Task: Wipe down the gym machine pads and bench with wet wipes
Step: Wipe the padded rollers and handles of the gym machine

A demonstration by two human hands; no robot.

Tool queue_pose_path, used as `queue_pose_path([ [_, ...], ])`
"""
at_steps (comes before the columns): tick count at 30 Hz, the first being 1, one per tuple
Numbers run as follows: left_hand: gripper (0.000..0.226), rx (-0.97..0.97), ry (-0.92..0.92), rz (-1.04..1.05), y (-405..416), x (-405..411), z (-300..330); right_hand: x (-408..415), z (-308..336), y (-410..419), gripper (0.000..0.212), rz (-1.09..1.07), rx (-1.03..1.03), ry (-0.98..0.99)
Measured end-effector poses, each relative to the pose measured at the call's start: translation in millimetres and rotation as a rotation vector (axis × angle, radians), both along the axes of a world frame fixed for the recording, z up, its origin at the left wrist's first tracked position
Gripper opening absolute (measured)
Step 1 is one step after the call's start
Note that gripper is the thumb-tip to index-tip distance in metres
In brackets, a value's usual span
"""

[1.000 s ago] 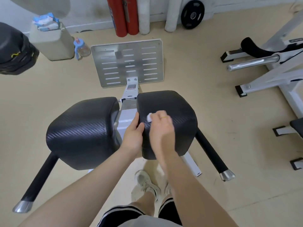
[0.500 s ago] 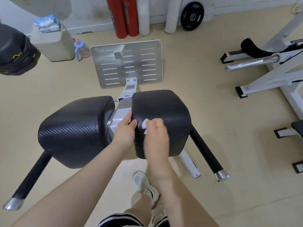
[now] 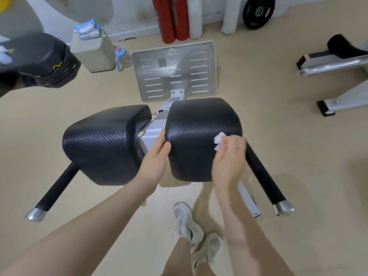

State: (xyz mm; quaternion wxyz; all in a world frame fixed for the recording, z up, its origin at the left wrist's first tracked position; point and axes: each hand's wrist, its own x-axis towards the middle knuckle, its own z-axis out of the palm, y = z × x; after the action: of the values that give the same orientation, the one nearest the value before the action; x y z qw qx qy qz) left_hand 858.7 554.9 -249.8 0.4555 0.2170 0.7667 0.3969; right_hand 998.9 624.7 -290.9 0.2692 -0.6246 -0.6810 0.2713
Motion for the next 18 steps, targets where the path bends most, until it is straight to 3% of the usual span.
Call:
queue_pose_path([
  [4,0.041,0.057,-0.128,0.041,3.6,4.2,9.5,-48.6,-6.6,-54.7,0.004,0.222,0.104,0.024],
  [7,0.042,0.038,-0.192,0.029,0.2,2.6,9.8,-41.0,-22.1,-47.4,0.014,0.340,0.116,-0.031],
  [9,0.041,0.044,-0.187,-0.006,-5.5,2.4,7.1,-13.2,-13.4,-27.7,0.026,0.144,0.103,-0.021],
  [12,0.046,0.112,-0.144,-0.082,-12.2,5.2,-2.9,22.1,-8.5,-3.3,0.012,-0.141,0.168,0.124],
  [15,0.045,0.170,-0.159,-0.106,-17.7,6.1,-11.5,11.7,-13.3,-11.7,0.009,-0.185,0.180,0.204],
  [18,0.045,0.229,-0.177,-0.141,-19.7,-0.2,-23.1,-28.1,-22.7,-39.2,0.016,-0.068,0.125,0.189],
])
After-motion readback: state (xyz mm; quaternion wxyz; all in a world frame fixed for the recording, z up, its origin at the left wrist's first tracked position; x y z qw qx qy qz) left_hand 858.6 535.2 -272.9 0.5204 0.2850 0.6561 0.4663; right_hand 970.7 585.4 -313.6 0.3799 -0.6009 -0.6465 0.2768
